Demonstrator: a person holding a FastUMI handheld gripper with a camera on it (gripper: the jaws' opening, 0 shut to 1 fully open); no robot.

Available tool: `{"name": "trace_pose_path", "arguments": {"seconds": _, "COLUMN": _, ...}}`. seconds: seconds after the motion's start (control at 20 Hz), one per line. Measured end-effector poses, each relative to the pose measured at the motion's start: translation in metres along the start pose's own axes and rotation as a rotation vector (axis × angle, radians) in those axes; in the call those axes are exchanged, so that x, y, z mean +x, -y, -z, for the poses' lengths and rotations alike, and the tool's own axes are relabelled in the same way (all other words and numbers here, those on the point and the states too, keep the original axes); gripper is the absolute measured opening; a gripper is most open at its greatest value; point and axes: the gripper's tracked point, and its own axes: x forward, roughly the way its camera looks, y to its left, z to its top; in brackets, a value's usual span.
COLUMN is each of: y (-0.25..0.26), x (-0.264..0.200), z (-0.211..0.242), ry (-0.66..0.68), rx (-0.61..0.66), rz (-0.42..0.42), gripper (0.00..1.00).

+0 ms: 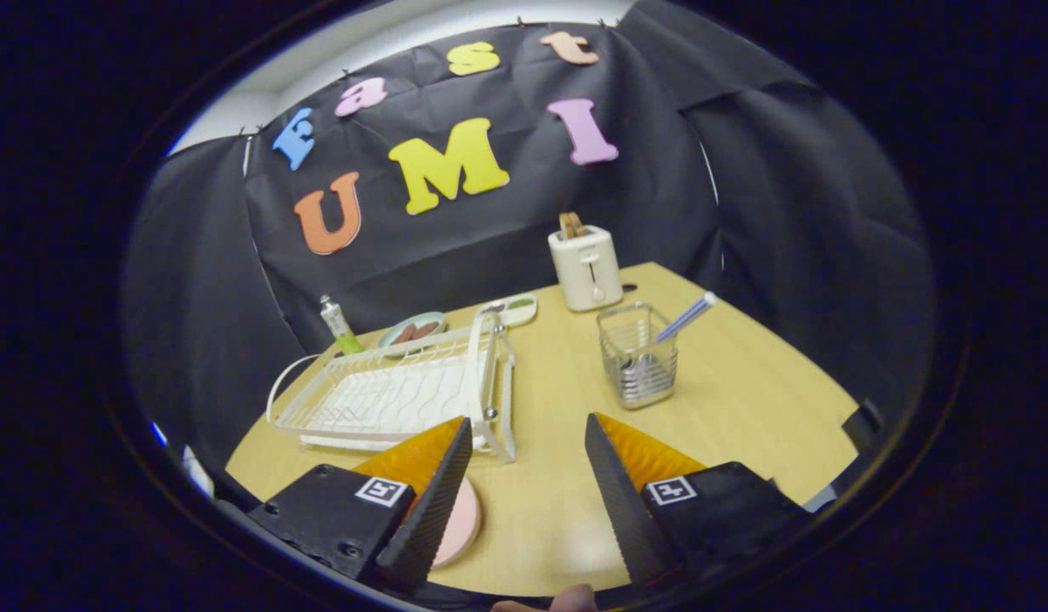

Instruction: Take the plate from the dish rack, then take the spoon from the basket and place it into the plate.

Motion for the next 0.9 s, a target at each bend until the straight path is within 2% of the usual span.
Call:
{"name": "trace_pose_path", "arguments": {"seconds": 0.15, "y": 0.032, "x": -0.009, "z": -0.019, "ry": 0.151, "rx": -0.114, "rz": 0.099, "gripper": 0.99}}
{"name": "trace_pose_path", "arguments": {"seconds": 0.25, "y": 0.045, "x": -0.010, "z": -0.021, "ry": 0.192, "rx": -0.134, "rz": 0.114, "gripper": 1.00}}
{"name": "trace_pose_path", "arguments": {"seconds": 0.5, "y": 0.088, "x": 0.024, "z": -0.027, "ry": 0.220, "rx": -0.072, "rz": 0.075, "gripper": 1.00}}
{"name": "trace_pose_path", "arguments": {"seconds": 0.75, "y": 0.125, "x": 0.077, "z": -0.034, "ry": 0.175, "rx": 0.025, "rz": 0.022, "gripper": 1.00}}
{"name": "trace_pose_path", "arguments": {"seconds": 0.9, "y": 0.129, "x": 0.107, "z": -0.033, "ry": 0.142, "rx": 0.063, "rz": -0.017, "gripper": 0.85}}
